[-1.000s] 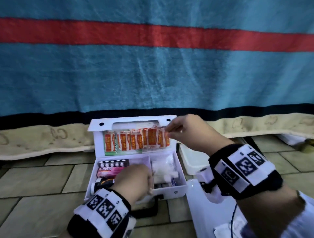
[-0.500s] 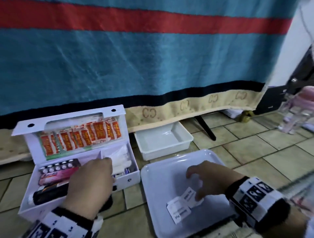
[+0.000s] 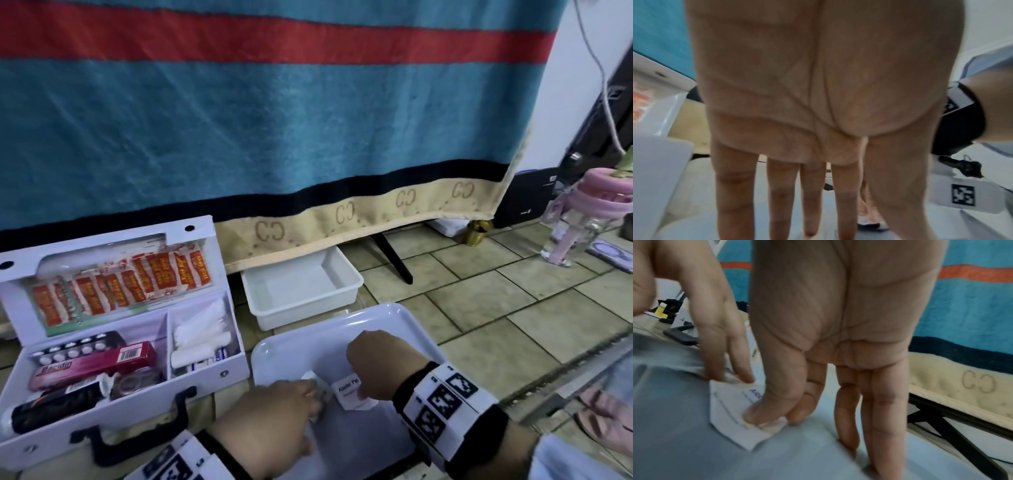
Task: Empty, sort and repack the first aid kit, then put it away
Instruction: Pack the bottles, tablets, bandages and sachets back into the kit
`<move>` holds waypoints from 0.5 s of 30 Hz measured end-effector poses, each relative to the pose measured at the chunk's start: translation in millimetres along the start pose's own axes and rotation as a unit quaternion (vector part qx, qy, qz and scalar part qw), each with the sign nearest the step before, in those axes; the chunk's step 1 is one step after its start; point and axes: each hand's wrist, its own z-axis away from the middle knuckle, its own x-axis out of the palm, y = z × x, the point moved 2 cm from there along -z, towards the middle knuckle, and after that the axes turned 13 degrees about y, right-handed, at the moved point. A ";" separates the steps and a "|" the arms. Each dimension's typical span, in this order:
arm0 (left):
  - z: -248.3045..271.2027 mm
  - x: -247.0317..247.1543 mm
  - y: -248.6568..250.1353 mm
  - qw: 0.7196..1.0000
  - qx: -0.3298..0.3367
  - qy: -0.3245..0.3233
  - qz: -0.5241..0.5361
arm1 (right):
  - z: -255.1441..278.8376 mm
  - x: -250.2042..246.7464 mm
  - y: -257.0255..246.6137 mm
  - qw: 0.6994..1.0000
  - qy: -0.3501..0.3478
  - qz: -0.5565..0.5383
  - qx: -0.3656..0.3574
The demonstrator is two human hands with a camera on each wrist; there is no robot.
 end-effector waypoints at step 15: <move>-4.6 -0.8 -0.4 0.992 -0.119 0.040 -0.023 | -28.4 1.7 -3.0 0.999 -0.026 0.021 -0.022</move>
